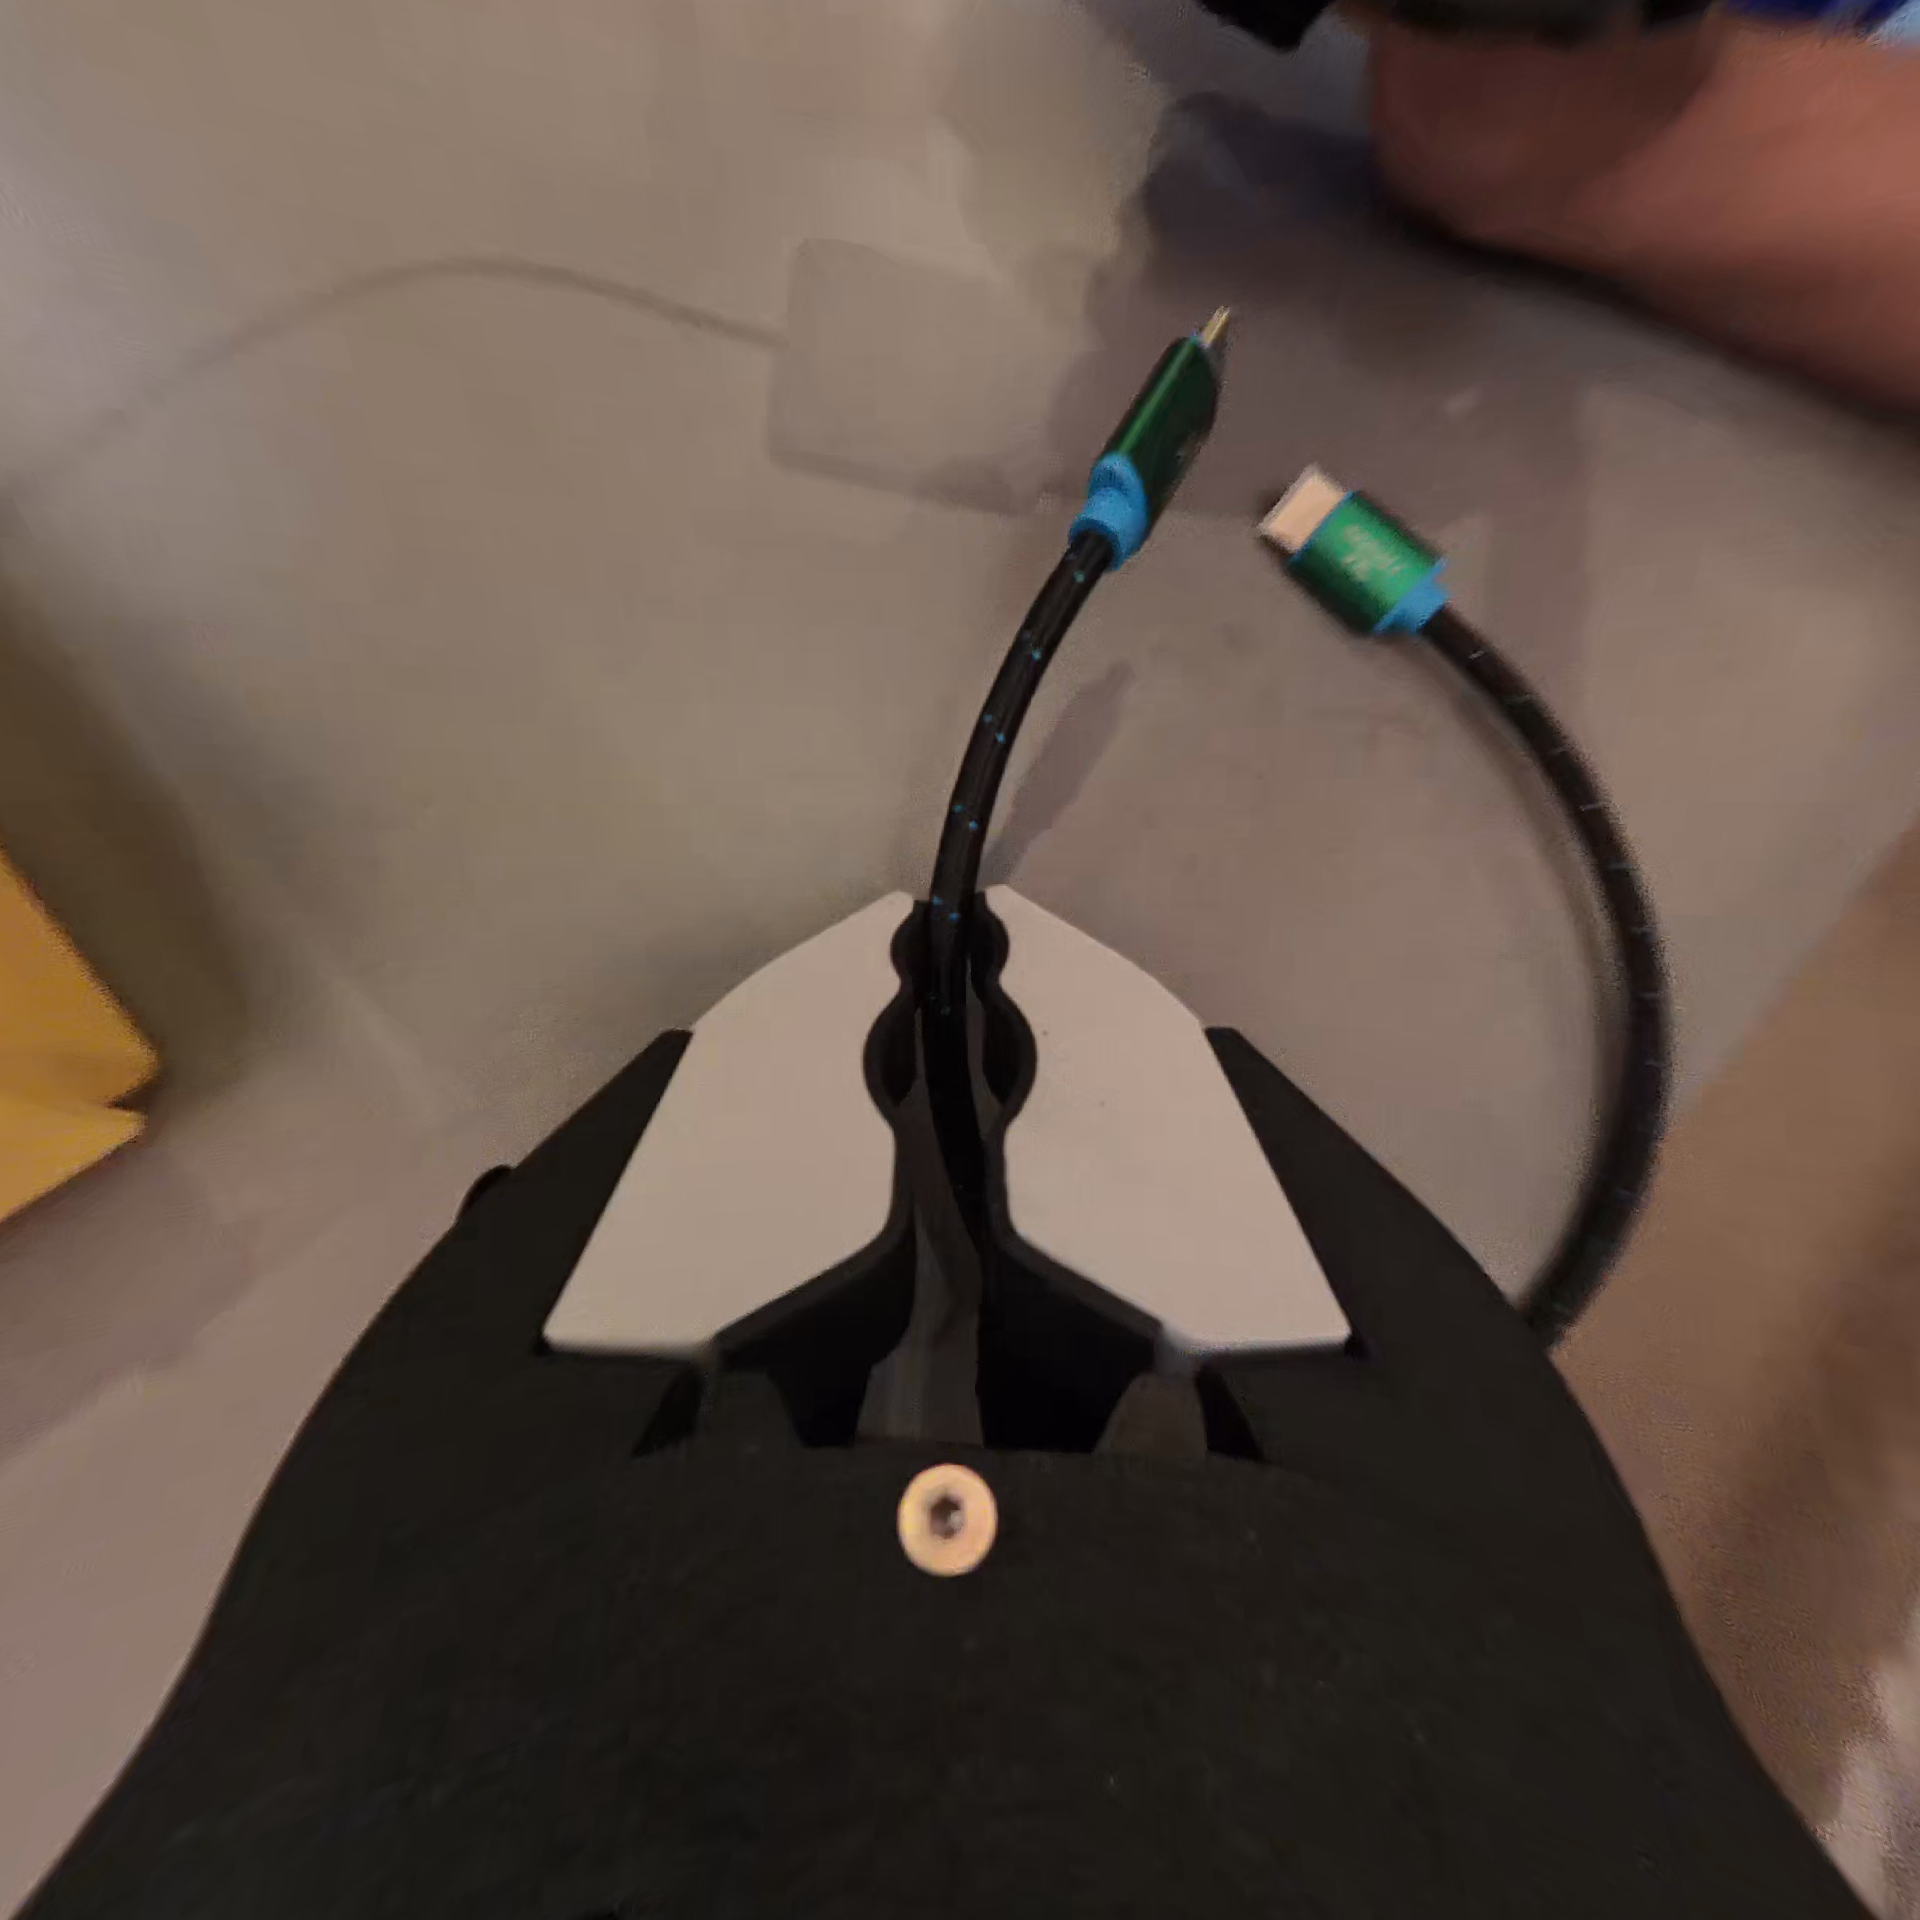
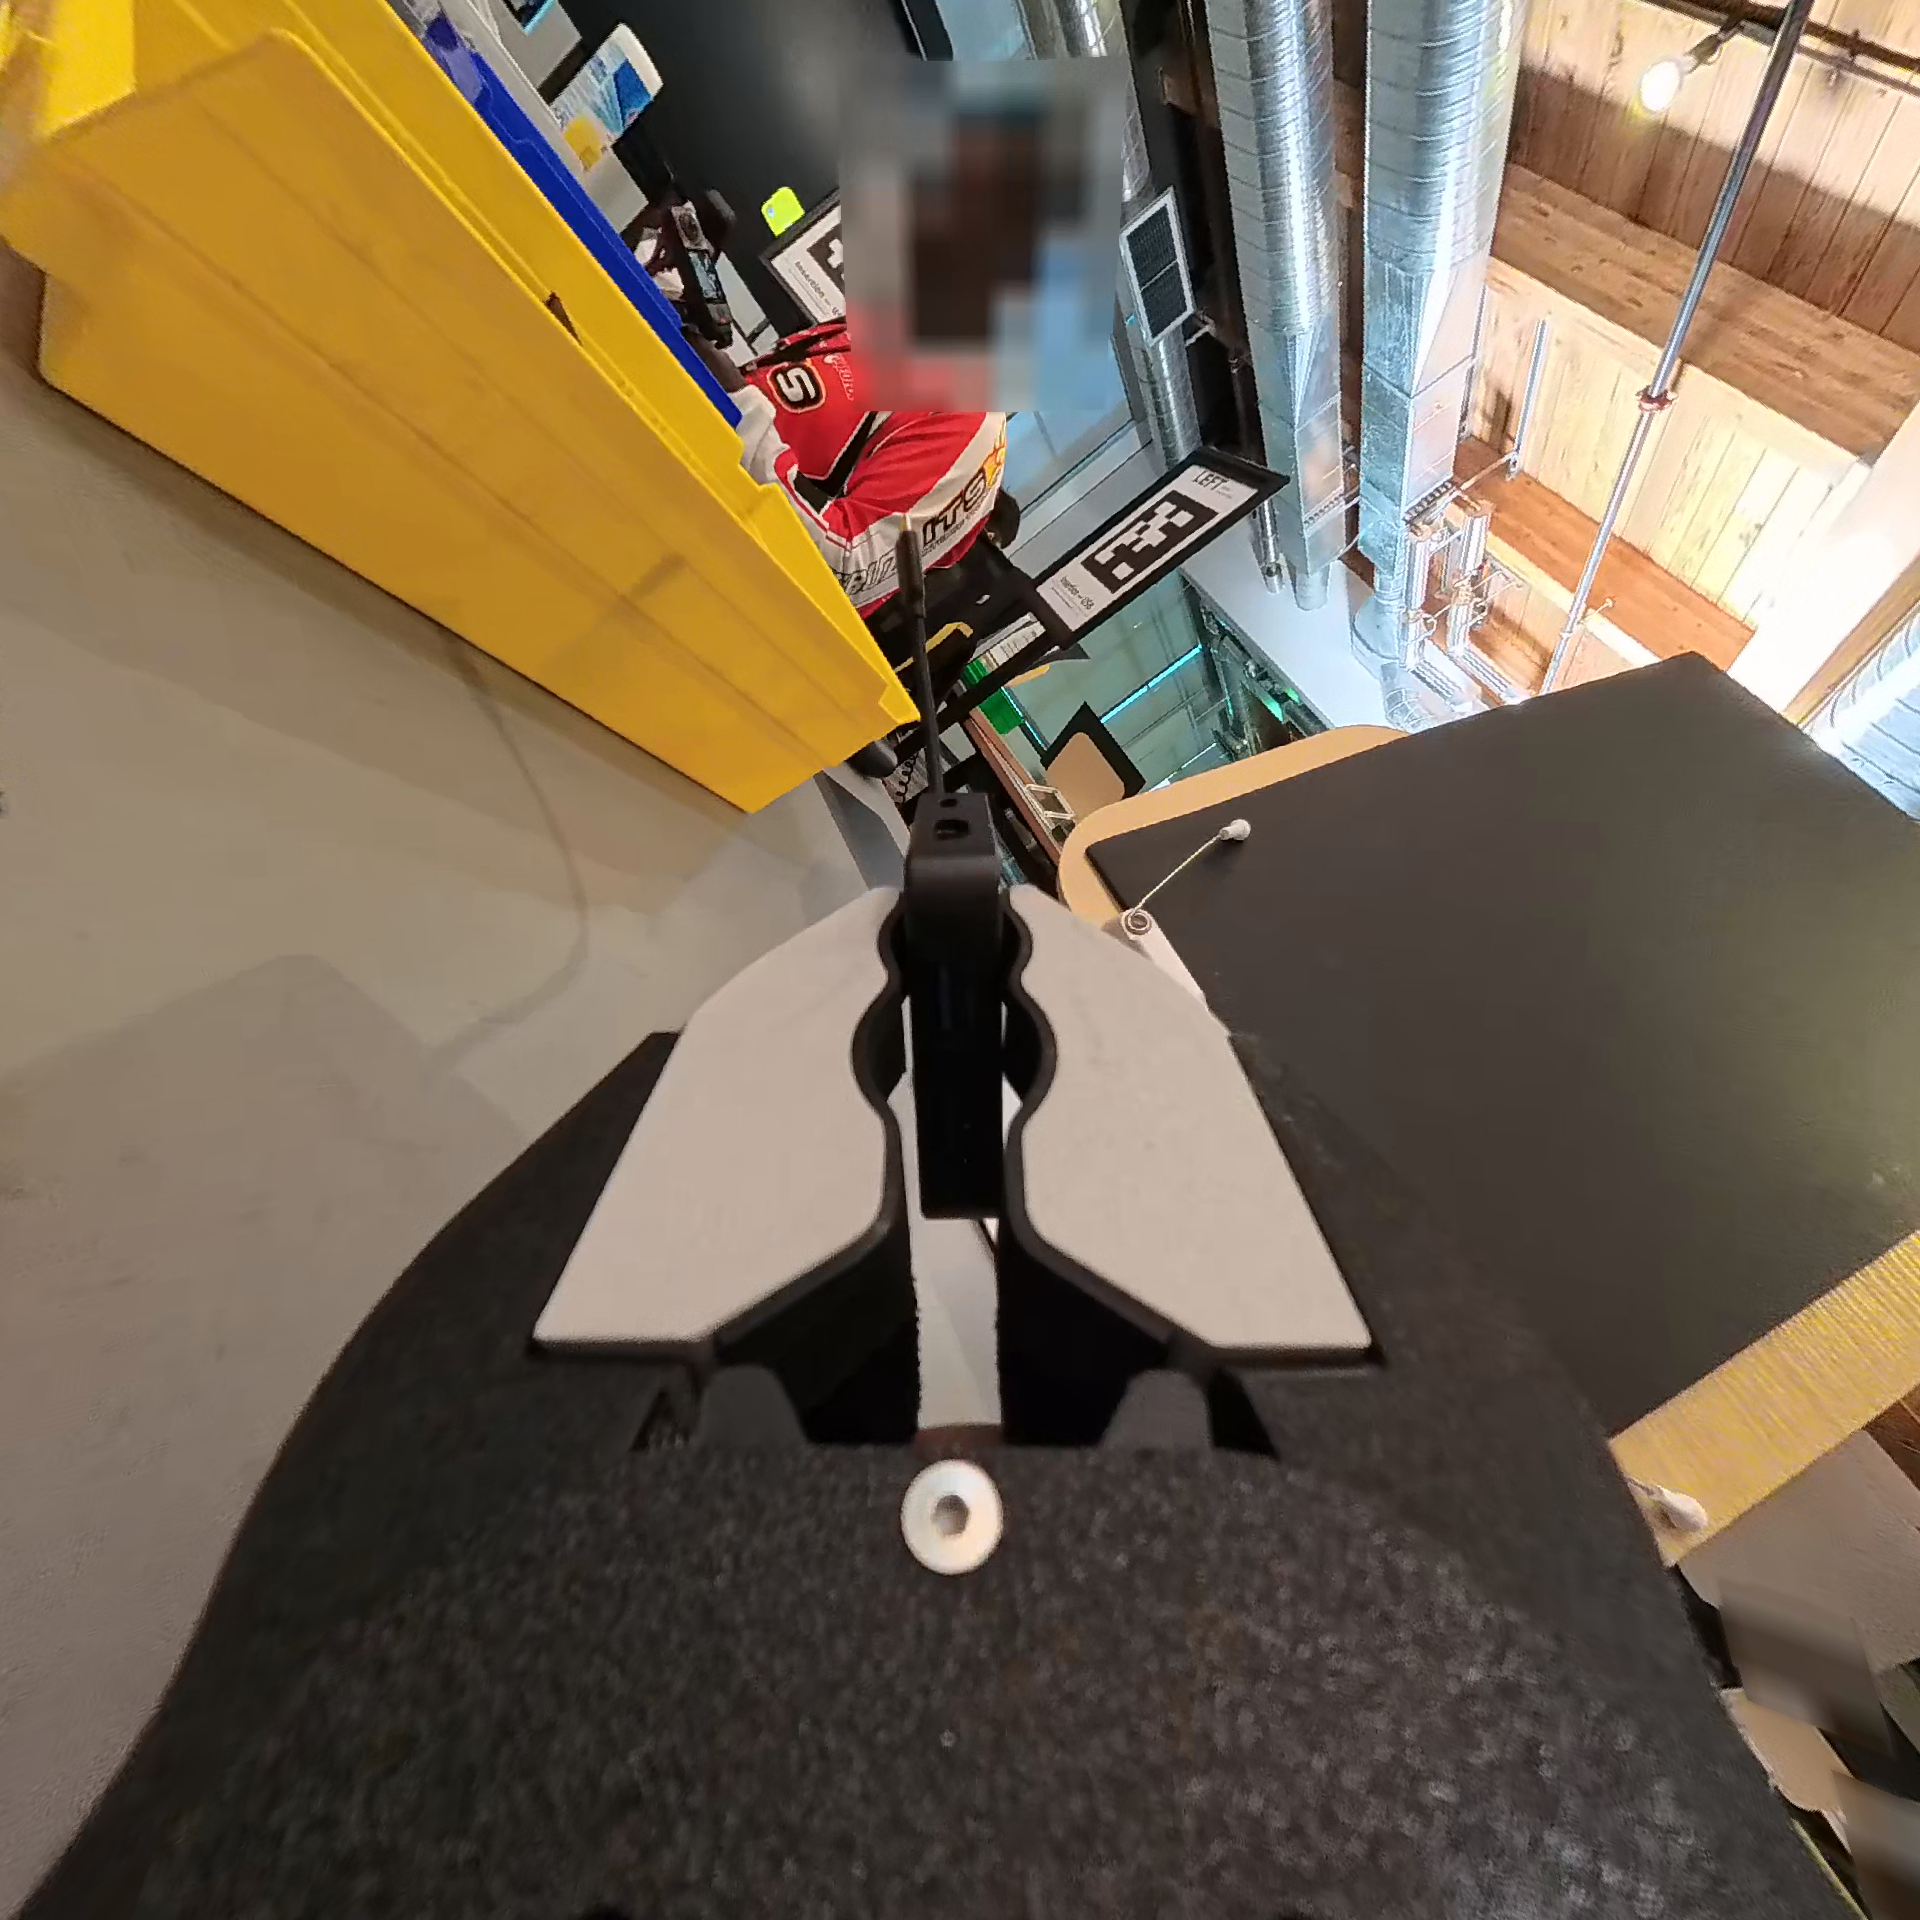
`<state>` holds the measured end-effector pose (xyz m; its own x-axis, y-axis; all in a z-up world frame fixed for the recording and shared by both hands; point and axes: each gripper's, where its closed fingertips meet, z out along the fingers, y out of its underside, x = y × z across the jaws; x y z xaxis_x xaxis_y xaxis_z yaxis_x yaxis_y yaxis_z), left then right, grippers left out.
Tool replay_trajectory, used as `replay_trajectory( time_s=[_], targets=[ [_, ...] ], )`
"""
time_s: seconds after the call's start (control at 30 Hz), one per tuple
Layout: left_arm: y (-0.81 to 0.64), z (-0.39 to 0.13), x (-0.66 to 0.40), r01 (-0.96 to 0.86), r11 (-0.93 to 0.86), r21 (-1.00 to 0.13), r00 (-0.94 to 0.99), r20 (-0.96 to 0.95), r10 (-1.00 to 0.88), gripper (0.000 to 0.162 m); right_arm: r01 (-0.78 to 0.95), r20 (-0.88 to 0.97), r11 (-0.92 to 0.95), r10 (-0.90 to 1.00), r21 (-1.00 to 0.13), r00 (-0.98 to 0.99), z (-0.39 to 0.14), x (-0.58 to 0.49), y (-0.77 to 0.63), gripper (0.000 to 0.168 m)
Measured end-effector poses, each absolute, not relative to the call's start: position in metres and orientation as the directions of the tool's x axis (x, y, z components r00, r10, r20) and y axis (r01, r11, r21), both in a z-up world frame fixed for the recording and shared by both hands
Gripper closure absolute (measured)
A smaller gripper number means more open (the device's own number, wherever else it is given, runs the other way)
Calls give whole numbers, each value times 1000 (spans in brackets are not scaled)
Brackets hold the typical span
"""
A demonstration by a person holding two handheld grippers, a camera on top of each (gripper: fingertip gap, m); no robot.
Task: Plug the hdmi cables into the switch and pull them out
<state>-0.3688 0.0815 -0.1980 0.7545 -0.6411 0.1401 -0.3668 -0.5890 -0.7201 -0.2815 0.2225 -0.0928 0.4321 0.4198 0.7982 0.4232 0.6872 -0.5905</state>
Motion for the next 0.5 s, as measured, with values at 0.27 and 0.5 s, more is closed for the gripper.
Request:
replay_trajectory(
  time_s=[0.27,0.5],
  targets=[
    [90,-190,-371,-710,-291,-641,616,-367,-697,131,440,814,693,411,-571,410,-97,-284,222,155],
    [112,-196,-350,-786,-186,-589,470,-376,-798,121,440,815,693,415,-571,405,-98,-284,222,155]
  ],
)
